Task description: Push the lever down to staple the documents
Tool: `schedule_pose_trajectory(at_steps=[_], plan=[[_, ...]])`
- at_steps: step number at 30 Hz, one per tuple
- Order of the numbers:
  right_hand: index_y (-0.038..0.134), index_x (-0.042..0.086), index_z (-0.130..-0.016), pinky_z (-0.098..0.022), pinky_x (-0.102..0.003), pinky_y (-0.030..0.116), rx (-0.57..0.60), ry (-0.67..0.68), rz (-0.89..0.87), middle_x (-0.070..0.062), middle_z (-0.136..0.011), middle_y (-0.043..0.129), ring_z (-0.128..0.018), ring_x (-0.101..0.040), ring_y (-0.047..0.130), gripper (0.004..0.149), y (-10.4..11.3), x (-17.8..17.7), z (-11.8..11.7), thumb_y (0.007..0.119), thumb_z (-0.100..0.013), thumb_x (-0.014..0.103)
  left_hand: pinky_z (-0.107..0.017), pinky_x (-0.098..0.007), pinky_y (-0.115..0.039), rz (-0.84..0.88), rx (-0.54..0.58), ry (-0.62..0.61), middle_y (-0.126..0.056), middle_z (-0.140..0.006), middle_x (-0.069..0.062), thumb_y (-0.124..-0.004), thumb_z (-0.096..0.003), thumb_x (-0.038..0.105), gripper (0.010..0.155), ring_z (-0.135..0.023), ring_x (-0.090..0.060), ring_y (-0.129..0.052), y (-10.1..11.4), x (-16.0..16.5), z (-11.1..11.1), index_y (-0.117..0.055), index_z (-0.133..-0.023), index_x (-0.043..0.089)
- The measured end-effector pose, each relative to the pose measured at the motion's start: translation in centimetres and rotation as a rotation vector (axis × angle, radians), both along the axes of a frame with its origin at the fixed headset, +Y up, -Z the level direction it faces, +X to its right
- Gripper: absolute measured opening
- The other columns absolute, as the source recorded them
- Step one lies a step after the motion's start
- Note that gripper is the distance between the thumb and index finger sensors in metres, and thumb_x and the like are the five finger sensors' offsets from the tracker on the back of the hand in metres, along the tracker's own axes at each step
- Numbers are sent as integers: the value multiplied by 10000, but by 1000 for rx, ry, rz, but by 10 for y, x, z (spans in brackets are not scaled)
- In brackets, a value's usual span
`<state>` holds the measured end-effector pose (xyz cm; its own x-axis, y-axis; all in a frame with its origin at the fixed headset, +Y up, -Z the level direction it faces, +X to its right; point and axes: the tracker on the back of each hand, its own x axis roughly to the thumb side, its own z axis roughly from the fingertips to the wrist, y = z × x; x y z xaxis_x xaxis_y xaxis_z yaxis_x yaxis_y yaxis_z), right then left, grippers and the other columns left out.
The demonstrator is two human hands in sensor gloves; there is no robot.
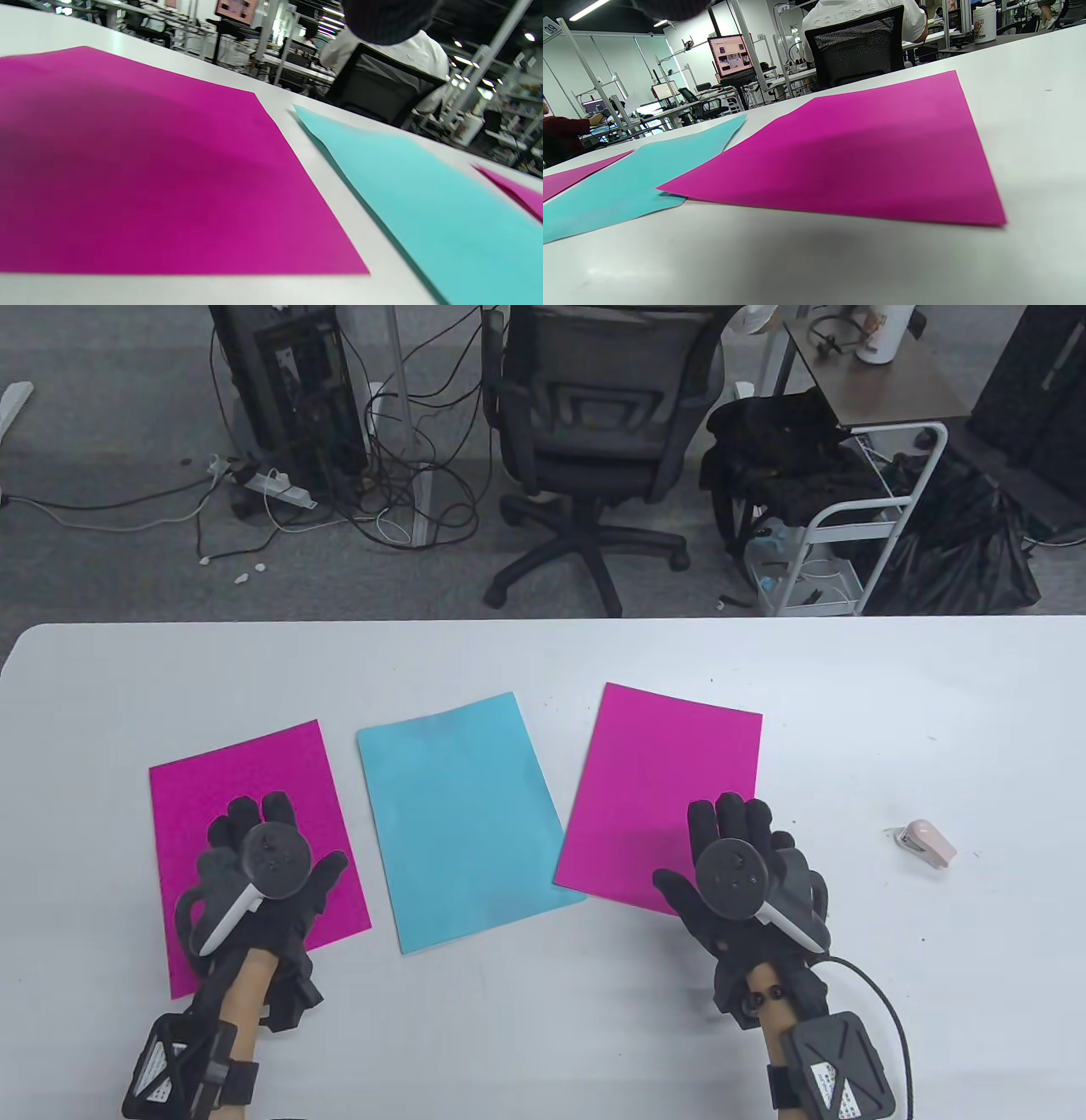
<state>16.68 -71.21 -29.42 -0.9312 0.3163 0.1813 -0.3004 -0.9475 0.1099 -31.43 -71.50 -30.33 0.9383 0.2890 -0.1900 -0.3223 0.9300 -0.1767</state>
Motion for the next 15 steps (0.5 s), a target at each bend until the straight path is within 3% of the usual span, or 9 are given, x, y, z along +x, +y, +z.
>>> schedule_pose_trajectory(at_steps=[7, 15], plan=[[169, -20, -1105, -635, -809, 248, -20, 9, 2, -387, -1074, 65, -959, -671, 112, 884, -1, -1, -1, 541, -523, 531, -704, -807, -328, 56, -63, 252, -199, -1208, -360, -681, -558, 497, 934, -1059, -659, -245, -2, -46, -20, -152, -1161, 17], [169, -20, -1105, -636, -809, 246, -29, 2, 4, -387, -1073, 69, -960, -671, 111, 884, -1, 0, -3, 542, -523, 531, -702, -802, -388, 43, -159, 457, -288, -1206, -378, -720, -556, 484, 930, -1049, -667, -353, -15, -92, -27, -211, -1167, 3]])
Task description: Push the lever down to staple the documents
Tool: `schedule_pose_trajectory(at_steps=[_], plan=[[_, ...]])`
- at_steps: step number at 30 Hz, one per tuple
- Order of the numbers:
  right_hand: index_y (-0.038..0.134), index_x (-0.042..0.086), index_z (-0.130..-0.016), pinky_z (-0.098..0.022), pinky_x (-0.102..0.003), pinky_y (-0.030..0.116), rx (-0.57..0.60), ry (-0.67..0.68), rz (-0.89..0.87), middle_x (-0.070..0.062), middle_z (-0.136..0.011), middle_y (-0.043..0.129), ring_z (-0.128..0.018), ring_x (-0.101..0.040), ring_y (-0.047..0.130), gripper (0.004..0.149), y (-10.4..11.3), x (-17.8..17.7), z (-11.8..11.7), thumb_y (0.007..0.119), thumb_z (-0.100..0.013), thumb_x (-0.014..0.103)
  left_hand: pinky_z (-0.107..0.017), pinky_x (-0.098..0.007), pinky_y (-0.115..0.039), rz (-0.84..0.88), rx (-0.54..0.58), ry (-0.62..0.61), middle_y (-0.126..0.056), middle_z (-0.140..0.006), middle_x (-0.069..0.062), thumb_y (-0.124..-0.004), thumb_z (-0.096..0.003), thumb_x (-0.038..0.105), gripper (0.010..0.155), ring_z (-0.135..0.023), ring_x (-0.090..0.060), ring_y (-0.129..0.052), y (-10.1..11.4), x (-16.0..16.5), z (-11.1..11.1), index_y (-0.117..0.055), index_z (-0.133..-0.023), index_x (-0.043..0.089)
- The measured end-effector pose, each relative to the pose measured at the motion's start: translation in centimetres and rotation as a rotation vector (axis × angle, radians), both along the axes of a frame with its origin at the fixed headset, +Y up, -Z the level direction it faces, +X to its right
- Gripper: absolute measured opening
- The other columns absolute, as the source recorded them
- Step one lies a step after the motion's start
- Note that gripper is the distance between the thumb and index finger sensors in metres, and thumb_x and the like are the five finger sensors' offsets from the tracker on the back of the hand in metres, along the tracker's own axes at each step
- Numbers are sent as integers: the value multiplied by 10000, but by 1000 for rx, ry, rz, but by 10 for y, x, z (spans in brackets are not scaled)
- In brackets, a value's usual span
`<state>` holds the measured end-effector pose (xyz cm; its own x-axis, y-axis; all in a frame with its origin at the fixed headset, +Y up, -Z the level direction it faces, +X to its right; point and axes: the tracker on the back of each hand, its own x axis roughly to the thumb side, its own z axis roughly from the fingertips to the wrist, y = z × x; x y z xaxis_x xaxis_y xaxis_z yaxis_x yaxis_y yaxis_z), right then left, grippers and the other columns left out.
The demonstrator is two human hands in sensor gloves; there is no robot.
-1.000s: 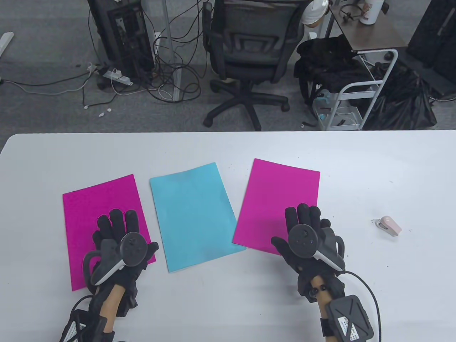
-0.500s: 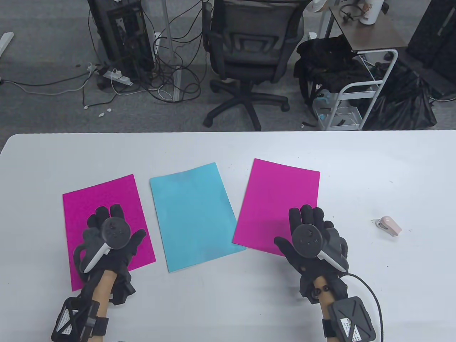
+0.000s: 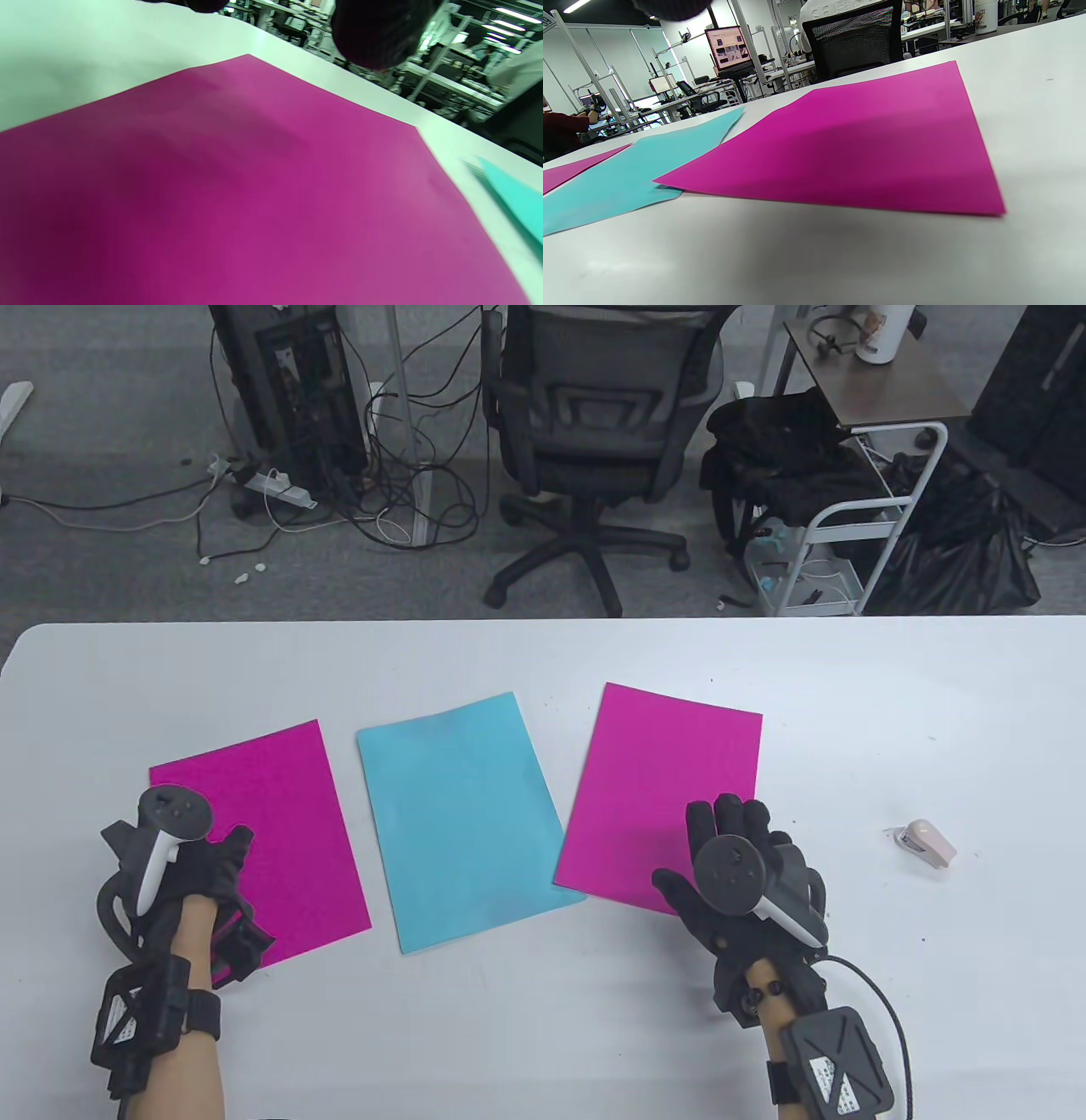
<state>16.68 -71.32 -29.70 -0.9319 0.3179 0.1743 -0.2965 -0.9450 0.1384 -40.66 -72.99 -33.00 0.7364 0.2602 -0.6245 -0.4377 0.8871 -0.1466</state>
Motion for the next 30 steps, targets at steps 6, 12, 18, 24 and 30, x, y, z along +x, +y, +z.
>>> schedule_pose_trajectory(at_steps=[6, 12, 18, 24, 30], plan=[[171, -20, -1105, -637, -808, 246, -17, -14, 9, -387, -1075, 76, -961, -670, 114, 883, -4, 3, -5, 543, -522, 529, -704, -795, -432, -52, -88, 46, -379, -1197, -384, -743, -545, 484, 960, -1053, -653, -411, -20, -11, -1, -206, -1161, -20], [171, -20, -1105, -636, -809, 246, -40, -30, 20, -387, -1076, 76, -961, -670, 116, 883, -9, 7, -11, 543, -522, 529, -707, -793, -438, -145, -154, 24, -416, -1190, -377, -781, -538, 461, 974, -1058, -635, -430, -33, 0, -7, -216, -1155, -37], [175, -22, -1104, -636, -807, 250, -62, -48, 28, -388, -1077, 85, -961, -671, 122, 881, -15, 11, -15, 543, -523, 527, -709, -788, -450, -155, -146, 28, -446, -1181, -377, -784, -535, 440, 952, -1057, -625, -459, -33, 4, -8, -247, -1156, -41], [177, -21, -1104, -637, -806, 252, -94, -59, 61, -386, -1077, 86, -962, -670, 127, 879, -25, 12, -20, 543, -523, 526, -706, -783, -468, -145, -116, 29, -466, -1172, -384, -815, -528, 413, 951, -1048, -619, -490, -35, 3, -10, -267, -1154, -48], [164, -20, -1102, -636, -804, 245, -168, -91, 110, -387, -1072, 73, -958, -670, 117, 878, -40, 13, -26, 537, -523, 525, -703, -770, -515, -174, -108, 24, -505, -1166, -372, -848, -506, 415, 994, -1029, -589, -563, -33, 4, -10, -259, -1152, -57]])
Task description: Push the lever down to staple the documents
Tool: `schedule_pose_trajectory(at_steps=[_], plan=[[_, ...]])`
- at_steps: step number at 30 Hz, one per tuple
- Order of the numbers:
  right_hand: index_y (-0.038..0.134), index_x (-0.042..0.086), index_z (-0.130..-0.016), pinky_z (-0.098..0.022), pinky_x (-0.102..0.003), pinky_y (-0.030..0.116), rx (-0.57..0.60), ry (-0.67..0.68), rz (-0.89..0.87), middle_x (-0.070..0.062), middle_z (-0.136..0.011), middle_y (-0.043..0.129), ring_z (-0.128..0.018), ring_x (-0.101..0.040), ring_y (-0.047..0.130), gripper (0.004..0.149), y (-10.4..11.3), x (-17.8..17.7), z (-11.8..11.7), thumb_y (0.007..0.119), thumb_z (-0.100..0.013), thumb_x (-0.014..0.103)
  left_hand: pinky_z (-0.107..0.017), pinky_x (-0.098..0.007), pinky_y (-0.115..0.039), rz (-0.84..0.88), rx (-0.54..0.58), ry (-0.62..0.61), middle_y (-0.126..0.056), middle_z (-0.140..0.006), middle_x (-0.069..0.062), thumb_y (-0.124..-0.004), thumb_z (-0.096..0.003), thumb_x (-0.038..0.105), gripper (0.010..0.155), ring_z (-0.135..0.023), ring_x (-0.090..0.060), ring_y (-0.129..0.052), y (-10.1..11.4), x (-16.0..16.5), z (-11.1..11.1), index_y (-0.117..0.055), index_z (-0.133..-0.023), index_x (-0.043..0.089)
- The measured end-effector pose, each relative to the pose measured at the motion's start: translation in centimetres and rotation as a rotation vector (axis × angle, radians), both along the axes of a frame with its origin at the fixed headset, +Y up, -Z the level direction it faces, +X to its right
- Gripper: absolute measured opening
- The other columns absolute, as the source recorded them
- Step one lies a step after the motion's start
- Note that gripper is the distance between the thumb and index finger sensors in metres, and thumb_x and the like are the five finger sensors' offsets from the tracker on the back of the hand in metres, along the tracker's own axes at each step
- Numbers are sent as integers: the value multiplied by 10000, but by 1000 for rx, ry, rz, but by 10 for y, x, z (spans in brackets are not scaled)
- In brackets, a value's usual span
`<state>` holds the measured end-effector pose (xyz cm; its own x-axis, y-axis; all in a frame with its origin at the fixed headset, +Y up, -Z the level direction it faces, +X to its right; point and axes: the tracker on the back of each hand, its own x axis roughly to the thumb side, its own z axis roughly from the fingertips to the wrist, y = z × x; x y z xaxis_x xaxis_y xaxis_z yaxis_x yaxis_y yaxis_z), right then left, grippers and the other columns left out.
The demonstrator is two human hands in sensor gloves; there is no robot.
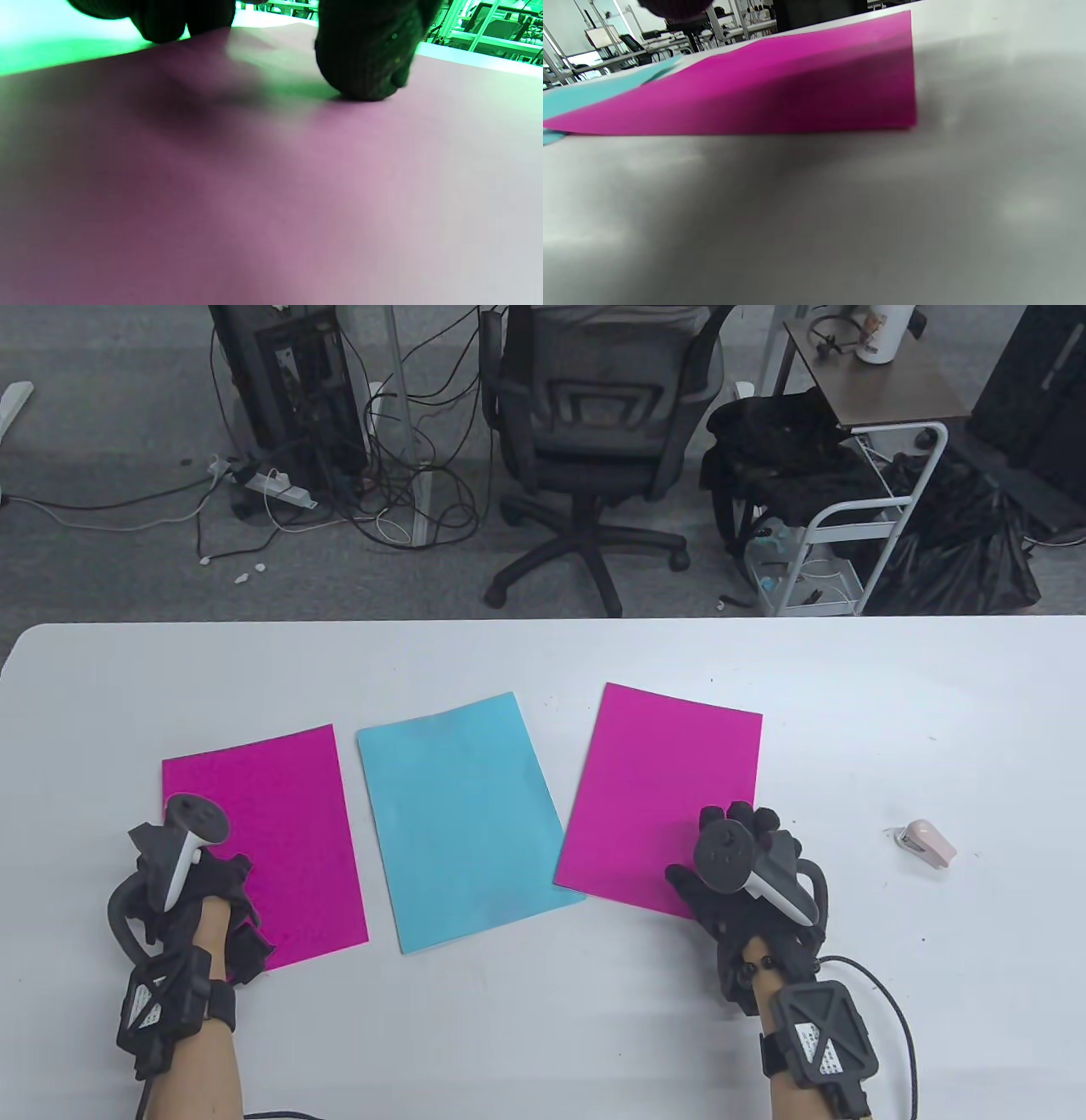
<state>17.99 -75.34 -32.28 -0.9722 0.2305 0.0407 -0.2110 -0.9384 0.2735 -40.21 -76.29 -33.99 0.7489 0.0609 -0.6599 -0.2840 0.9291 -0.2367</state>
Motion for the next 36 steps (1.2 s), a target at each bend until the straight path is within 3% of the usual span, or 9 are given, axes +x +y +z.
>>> schedule_pose_trajectory(at_steps=[14, 19, 27, 36], plan=[[139, -30, -1097, -639, -796, 221, -157, -33, 154, -380, -1064, 42, -949, -664, 79, 880, -20, 1, -3, 533, -535, 521, -661, -744, -615, -69, -10, -10, -627, -1082, -295, -896, -468, 425, 1044, -912, -484, -705, 3, 9, -3, -286, -1147, -80], [134, -34, -1093, -637, -796, 222, -178, -39, 135, -376, -1065, 42, -949, -661, 79, 877, -23, 3, -3, 518, -534, 522, -636, -718, -675, -80, -10, -10, -709, -1013, -222, -908, -462, 416, 1021, -840, -416, -782, 3, 13, -4, -332, -1146, -76], [113, -30, -1086, -635, -797, 209, -216, -14, 121, -368, -1066, 33, -950, -658, 73, 873, -23, 2, -3, 513, -539, 518, -566, -643, -793, -19, 33, -7, -860, -841, -95, -927, -474, 366, 815, -684, -293, -912, 9, 17, -4, -565, -1103, -7], [114, -25, -1086, -638, -793, 207, -224, 32, 136, -364, -1070, 40, -952, -655, 63, 870, -22, -8, -1, 519, -538, 516, -544, -621, -815, 179, 195, 4, -909, -784, -73, -895, -512, 320, 553, -635, -285, -949, 19, 28, 1, -751, -1011, 129]])
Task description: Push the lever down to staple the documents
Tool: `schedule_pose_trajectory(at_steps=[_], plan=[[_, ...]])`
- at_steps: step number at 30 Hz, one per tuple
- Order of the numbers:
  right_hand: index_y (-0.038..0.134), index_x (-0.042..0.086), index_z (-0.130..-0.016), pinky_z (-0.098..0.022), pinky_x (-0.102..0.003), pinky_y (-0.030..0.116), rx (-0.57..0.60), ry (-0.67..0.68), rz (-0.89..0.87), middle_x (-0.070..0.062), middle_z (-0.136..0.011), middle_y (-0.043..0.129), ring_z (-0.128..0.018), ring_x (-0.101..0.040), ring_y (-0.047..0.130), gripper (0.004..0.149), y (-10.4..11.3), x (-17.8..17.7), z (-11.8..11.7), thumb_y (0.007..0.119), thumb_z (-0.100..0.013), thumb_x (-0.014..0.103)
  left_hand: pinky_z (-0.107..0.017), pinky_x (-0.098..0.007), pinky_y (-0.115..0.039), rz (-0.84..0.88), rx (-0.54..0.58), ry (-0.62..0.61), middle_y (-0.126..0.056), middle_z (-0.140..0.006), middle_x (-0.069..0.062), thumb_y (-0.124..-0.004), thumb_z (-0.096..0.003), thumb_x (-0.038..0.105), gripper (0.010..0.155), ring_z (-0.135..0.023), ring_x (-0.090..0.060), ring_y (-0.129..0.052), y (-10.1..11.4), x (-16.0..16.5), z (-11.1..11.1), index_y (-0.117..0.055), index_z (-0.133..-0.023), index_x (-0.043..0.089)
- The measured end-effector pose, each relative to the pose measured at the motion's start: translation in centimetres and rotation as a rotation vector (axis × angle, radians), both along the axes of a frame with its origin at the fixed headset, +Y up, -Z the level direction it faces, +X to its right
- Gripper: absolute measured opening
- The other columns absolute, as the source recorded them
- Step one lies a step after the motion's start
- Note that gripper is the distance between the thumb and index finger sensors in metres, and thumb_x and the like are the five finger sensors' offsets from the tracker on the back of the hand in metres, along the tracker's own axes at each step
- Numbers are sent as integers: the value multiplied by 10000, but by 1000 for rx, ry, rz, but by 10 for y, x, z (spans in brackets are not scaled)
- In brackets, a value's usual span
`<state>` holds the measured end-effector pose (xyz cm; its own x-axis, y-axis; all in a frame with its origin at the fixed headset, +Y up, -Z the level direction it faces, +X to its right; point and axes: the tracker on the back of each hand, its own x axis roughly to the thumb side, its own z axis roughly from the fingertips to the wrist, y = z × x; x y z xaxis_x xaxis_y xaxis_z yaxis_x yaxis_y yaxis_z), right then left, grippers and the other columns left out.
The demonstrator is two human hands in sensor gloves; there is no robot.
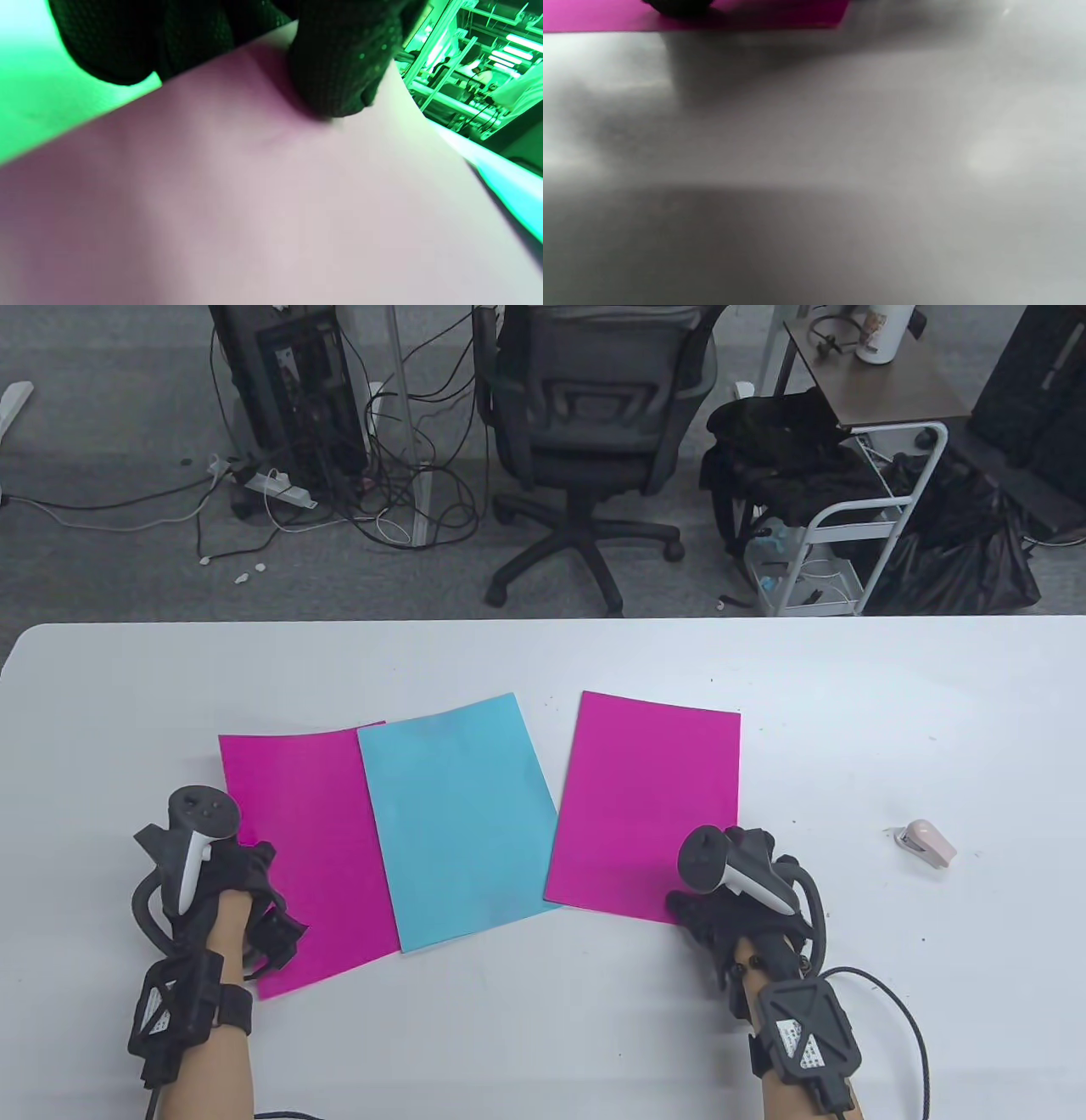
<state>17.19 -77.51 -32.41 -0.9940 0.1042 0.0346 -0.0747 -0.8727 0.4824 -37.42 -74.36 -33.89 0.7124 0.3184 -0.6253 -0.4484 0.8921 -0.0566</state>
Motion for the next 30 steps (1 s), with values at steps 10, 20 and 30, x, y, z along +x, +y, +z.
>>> schedule_pose_trajectory(at_steps=[10, 20, 30], plan=[[120, -21, -1087, -640, -791, 208, -3, 59, 9, -361, -1072, 46, -953, -652, 66, 868, 1, -15, 2, 523, -536, 515, -527, -611, -838, 182, 125, -60, -1001, -792, -90, -825, -549, 340, 408, -643, -325, -1015, 4, 26, 5, -860, -911, 155], [120, -17, -1086, -644, -789, 213, -9, 122, 16, -358, -1075, 54, -956, -649, 72, 866, 1, -30, 7, 526, -535, 514, -512, -596, -856, 303, 144, -191, -1029, -808, -98, -808, -557, 334, 443, -641, -320, -1047, 10, 60, 10, -833, -939, 111], [123, -13, -1085, -646, -786, 216, -11, 182, 19, -353, -1077, 62, -959, -647, 79, 866, 1, -47, 13, 531, -533, 515, -523, -599, -845, 443, 177, -313, -1008, -836, -122, -807, -555, 343, 498, -666, -328, -1033, 3, 94, 19, -795, -971, 69]])
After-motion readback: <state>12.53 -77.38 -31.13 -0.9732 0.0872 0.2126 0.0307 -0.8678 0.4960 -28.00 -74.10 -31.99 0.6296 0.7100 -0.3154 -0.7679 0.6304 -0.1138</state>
